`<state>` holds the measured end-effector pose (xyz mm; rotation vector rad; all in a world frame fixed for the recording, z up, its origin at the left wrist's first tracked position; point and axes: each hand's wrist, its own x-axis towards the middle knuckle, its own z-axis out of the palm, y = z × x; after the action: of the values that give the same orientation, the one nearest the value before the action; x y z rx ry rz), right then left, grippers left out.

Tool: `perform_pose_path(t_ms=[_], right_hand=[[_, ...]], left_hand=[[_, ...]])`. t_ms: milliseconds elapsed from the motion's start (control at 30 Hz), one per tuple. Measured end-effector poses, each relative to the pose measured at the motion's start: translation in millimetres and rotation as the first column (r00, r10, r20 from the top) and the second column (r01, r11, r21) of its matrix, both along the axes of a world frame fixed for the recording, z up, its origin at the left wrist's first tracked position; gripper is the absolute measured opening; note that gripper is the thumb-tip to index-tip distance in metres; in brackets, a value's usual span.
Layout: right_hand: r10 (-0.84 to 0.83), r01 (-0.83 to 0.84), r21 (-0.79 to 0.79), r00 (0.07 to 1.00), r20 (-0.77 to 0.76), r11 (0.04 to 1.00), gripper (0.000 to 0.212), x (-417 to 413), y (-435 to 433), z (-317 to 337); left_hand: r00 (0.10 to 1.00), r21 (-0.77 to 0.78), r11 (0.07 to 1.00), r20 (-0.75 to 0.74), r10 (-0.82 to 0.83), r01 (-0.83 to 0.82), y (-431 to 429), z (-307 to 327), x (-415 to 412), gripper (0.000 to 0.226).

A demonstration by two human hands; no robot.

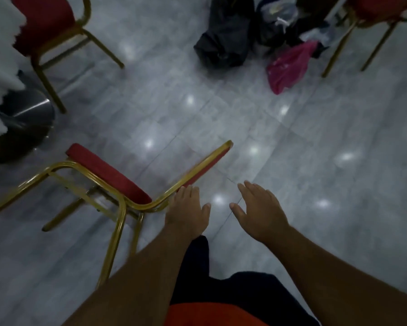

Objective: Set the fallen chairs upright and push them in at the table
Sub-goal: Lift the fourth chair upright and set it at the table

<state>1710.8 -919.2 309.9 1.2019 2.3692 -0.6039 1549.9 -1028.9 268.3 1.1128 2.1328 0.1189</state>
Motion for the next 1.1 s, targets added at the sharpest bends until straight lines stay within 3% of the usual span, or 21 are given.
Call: perform_pose_path(t_ms=[200, 400, 567, 700, 833, 967, 1100], right_hand=[[0.074, -0.072, -0.064, 0.997, 0.032, 0.995, 0.067, -51, 89, -46], [0.246, -0.241, -0.106, 0.968, 0.046, 0.965, 0.072, -104, 186, -144], [0.425, -0.413, -0.163, 0.904, 0.046, 0.896, 0.085, -141, 259, -248], [0.601, -0.572, -0.233, 0.796, 0.075, 0.786, 0.084, -150, 306, -314], [0.77, -0.765, -0.237, 0.632, -0.092, 0.599, 0.059, -131, 335, -362], [0.74, -0.773, -0.258, 0.632, -0.231, 0.579, 0.052, -129, 342, -380], [0.762, -0.806, -0.24, 0.59, -0.265, 0.541, 0.054, -128, 345, -382]], left_hand=[[0.99, -0.064, 0.99, 0.051, 0.128, -0.125, 60, -43, -43, 0.063], [0.966, -0.138, 0.96, 0.047, 0.252, -0.244, 130, -119, -71, 0.063], [0.935, -0.204, 0.924, 0.082, 0.346, -0.324, 181, -205, -66, 0.071], [0.936, -0.236, 0.925, 0.118, 0.331, -0.297, 213, -273, -48, 0.075], [0.904, -0.245, 0.877, 0.0, 0.427, -0.414, 233, -309, -32, 0.064], [0.894, -0.245, 0.86, -0.137, 0.426, -0.447, 238, -314, -23, 0.06], [0.912, -0.199, 0.89, -0.09, 0.4, -0.41, 242, -315, -28, 0.056]])
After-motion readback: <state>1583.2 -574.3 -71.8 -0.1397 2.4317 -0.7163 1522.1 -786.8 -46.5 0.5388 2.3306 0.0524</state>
